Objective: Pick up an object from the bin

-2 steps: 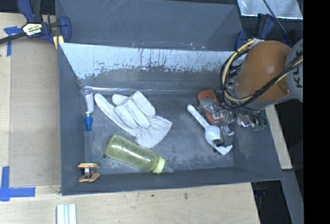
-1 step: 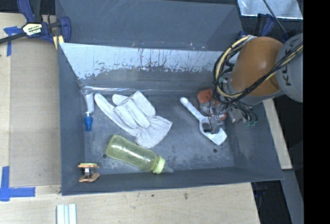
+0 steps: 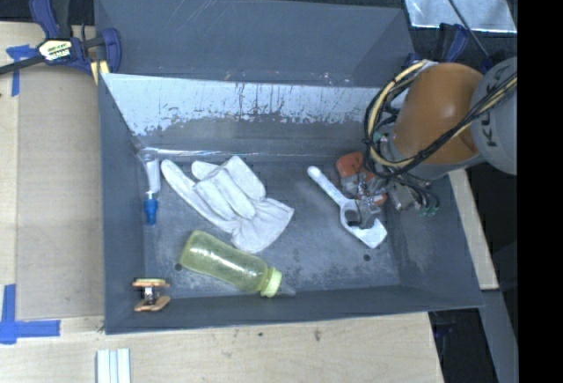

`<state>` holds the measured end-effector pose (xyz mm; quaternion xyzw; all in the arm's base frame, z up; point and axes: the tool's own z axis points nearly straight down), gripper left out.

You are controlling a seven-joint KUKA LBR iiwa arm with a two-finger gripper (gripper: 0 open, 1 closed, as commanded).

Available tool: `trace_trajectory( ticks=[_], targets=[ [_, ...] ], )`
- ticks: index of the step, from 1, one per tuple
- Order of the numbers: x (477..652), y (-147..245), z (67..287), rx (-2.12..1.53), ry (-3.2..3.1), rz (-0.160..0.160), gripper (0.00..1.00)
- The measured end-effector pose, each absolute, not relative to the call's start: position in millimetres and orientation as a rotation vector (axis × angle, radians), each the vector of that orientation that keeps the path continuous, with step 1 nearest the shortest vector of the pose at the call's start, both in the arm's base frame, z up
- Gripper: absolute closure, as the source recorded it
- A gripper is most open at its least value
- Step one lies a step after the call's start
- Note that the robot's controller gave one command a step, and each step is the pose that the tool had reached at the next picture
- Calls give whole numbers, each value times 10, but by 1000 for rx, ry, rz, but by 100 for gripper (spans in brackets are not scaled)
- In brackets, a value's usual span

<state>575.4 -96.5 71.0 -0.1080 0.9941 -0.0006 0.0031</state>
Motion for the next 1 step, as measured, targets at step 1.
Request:
trace_trajectory(
  ticks=[1],
  targets=[
    [6134, -1088, 2474, -379, 3107, -5, 100]
  ],
)
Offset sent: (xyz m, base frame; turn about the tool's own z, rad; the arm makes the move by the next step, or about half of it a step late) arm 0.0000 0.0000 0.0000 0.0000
